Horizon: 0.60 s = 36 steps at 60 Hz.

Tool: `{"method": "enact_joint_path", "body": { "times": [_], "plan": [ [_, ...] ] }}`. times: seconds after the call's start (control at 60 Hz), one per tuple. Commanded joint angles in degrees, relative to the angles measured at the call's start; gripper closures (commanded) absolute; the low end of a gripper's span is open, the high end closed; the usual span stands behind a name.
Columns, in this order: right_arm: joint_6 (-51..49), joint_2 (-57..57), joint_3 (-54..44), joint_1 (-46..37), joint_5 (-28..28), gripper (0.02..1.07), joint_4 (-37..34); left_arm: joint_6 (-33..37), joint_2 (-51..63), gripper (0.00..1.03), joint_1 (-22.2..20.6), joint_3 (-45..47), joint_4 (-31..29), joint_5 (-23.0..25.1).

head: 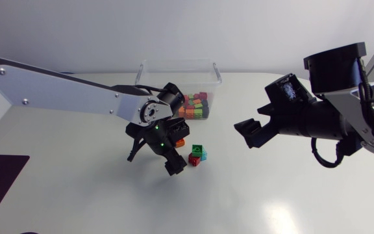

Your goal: Place the duplo bricks in the container

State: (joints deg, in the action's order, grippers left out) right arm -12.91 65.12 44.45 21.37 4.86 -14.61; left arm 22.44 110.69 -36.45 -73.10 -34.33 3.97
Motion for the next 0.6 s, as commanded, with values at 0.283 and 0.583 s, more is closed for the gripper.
{"method": "enact_joint_path", "body": {
  "times": [0.283,0.583],
  "plan": [
    [0.3,-0.7,-0.9,1.4,0.6,0.06,-2.1,-2.7,6.6,0.26,-2.0,-5.0,-2.1,-0.1],
    [1.5,1.9,-0.6,4.0,0.5,0.06,-1.6,-3.2,8.7,0.63,-2.0,-5.1,-2.9,-0.2]
  ]
}}
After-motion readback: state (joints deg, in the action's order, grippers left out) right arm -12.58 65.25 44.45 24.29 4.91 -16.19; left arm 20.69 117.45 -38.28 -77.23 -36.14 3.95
